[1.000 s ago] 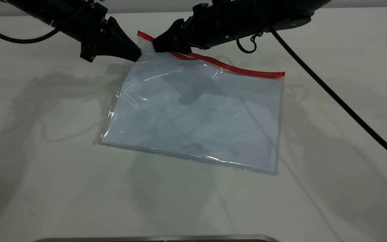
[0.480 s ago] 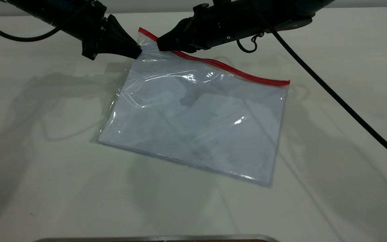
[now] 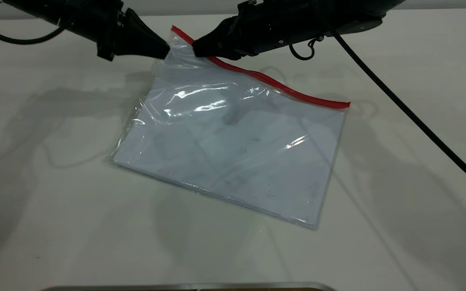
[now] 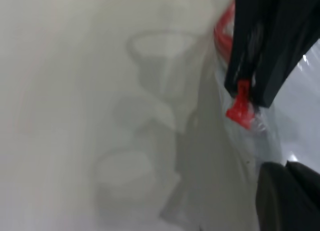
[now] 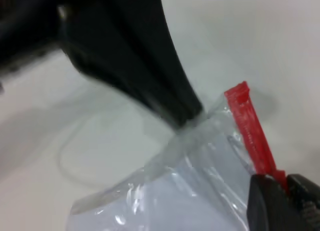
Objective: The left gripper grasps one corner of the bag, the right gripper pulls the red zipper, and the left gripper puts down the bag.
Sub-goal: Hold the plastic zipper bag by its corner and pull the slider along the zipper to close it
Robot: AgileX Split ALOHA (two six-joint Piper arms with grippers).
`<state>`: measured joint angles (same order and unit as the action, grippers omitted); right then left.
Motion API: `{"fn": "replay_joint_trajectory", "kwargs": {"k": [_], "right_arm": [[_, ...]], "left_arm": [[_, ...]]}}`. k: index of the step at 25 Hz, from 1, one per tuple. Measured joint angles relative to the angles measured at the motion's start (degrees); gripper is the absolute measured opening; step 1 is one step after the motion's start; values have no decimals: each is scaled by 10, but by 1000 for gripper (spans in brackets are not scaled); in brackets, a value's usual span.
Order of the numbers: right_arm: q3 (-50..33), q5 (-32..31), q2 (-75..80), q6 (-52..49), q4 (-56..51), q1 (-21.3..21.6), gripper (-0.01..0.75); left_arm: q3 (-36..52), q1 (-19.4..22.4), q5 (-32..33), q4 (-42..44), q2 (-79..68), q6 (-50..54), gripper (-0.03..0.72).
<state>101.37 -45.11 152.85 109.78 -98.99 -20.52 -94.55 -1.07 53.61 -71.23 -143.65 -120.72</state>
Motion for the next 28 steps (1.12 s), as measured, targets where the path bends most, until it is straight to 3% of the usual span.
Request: {"fn": "replay_joint_trajectory", "kwargs": {"k": [8,15,19,24,28], "right_arm": [[0,16,1,2,22,11,37],[0,-41,1,4,17,14,37],[0,-46,1,4,15,14,39],[1,-47,1,5,15,14,41],[1,-47,1,6,14,14,42]], "left_arm": [[0,27,24,-59,0,-2,7],[0,27,24,-23,-1,76,42],[0,27,24,6,-3,169,195],[0,27,34,25,-3,211,461],[0,25,51,28,-4,205,542]]}}
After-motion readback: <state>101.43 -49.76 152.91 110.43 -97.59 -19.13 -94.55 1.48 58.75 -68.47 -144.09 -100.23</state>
